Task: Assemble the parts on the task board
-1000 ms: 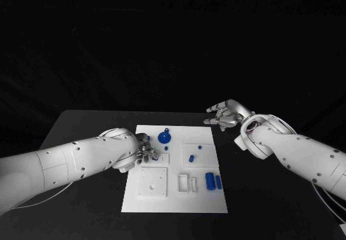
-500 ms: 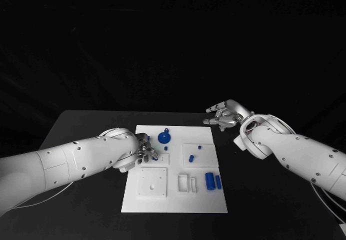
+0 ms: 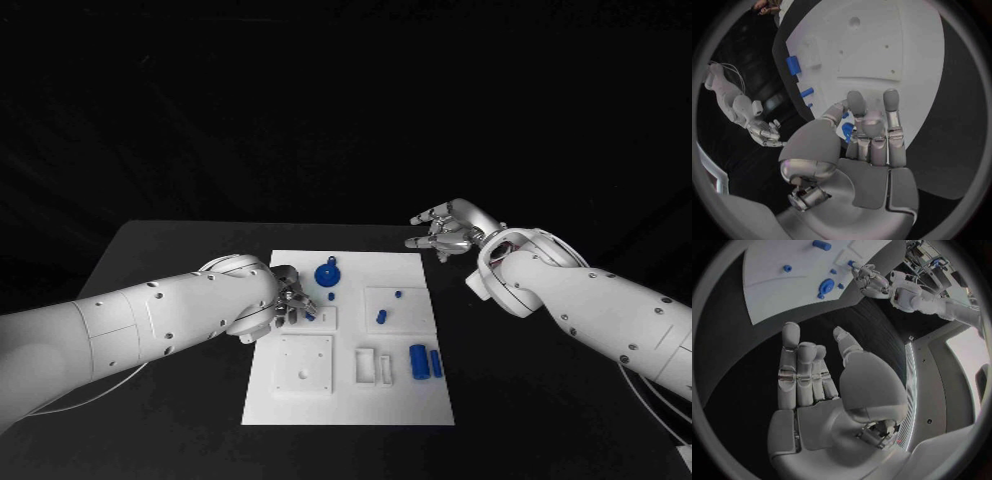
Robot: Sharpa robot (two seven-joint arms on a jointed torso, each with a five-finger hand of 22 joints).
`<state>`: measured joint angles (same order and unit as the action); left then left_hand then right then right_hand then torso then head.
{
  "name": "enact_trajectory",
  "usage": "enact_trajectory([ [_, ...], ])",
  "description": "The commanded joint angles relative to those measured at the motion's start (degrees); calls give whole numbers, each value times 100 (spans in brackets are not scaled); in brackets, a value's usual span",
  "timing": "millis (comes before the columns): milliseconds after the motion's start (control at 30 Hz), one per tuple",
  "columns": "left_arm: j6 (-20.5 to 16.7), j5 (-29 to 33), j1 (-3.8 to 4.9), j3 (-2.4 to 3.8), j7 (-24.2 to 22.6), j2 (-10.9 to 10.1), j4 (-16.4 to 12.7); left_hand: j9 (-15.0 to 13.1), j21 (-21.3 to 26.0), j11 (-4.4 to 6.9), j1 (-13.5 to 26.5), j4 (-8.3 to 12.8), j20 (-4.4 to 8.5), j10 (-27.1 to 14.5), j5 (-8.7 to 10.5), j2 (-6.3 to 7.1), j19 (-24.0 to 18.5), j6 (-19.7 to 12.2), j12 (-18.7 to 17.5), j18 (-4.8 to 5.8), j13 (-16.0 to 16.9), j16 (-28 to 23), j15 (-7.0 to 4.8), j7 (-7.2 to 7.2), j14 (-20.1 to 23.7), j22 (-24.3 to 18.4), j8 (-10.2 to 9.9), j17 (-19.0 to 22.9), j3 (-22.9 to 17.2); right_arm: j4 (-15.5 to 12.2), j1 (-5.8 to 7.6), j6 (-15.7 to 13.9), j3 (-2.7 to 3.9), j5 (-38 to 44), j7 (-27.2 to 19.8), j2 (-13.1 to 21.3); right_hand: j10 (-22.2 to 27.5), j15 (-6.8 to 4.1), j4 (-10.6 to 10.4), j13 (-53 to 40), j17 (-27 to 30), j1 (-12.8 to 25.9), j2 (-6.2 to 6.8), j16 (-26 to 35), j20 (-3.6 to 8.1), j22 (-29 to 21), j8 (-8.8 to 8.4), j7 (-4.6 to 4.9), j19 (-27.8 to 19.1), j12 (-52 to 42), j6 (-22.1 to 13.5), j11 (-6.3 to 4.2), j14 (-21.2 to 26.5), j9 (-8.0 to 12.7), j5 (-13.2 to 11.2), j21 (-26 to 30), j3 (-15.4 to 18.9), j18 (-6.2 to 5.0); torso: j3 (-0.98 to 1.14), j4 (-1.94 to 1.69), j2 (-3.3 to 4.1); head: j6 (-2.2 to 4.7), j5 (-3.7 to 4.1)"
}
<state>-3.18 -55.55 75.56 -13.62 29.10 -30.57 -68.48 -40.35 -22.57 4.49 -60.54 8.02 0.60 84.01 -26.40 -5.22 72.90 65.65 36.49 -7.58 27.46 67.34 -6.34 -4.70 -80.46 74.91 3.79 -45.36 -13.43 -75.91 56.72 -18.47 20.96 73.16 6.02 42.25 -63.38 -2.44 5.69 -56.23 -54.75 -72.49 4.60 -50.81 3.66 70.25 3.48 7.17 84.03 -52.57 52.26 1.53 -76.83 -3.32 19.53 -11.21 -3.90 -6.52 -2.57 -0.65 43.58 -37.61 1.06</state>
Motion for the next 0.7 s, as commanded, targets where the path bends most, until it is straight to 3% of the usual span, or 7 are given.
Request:
enact_trajectory([
  [33, 183, 13, -20, -10, -71, 36, -20, -1165, -40, 50, -60, -12, -47, 271, 55, -111, 2, 1650, 41, -77, 12, 48, -7, 803, -53, 112, 19, -31, 38, 4, -3, 77, 4, -2, -52, -8, 8, -24, 18, 8, 5, 51, 7, -22, 3, -6, -15, -9, 186, -30, 26, -38, -2, -4, 20, 12, -24, -116, 0, -1, 2, -2, 2],
  [333, 204, -12, -20, -9, -64, 33, -17, -1214, -77, 55, -107, 17, -106, 269, 48, -137, -11, 1666, 89, -137, 31, 97, -7, 810, -60, 113, 17, -88, 50, 8, -3, 85, 4, -2, -50, -8, 6, -25, 20, 7, 6, 53, 5, -21, 4, -9, -13, -10, 186, -32, 32, -39, -1, -5, 34, 11, -28, -116, -2, -2, 1, -4, 10],
  [533, 204, -77, -20, -9, -57, 21, -20, -1252, -136, 59, -129, 137, -156, 268, -186, -128, -24, 1681, 135, -195, 46, 159, -9, 811, -74, 119, 21, -161, -28, 15, -3, 88, 4, -2, -51, -10, 6, -25, 20, 7, 6, 53, 5, -21, 4, -9, -13, -10, 186, -32, 32, -39, -1, -5, 34, 11, -28, -116, -3, -4, -2, -8, 13],
  [667, 201, -107, -20, -9, -54, 11, -21, -1278, -173, 61, -118, 188, -181, 268, -233, -123, -35, 1685, 154, -225, 51, 182, -10, 813, -77, 119, 22, -185, -59, 18, -3, 89, 4, -3, -52, -10, 6, -25, 20, 7, 6, 53, 5, -21, 4, -9, -13, -10, 186, -32, 32, -39, -1, -5, 34, 11, -28, -116, -3, -6, 0, -8, 16],
  [700, 201, -113, -20, -9, -54, 9, -21, -1322, -234, 61, -83, 233, -224, 267, -244, -130, -65, 1682, 170, -274, 51, 207, -9, 813, -74, 114, 19, -205, -82, 19, -3, 90, 4, -4, -53, -10, 6, -25, 20, 7, 6, 53, 5, -21, 4, -9, -13, -10, 186, -32, 32, -39, -1, -5, 34, 11, -28, -116, -4, -6, 1, -7, 17],
])
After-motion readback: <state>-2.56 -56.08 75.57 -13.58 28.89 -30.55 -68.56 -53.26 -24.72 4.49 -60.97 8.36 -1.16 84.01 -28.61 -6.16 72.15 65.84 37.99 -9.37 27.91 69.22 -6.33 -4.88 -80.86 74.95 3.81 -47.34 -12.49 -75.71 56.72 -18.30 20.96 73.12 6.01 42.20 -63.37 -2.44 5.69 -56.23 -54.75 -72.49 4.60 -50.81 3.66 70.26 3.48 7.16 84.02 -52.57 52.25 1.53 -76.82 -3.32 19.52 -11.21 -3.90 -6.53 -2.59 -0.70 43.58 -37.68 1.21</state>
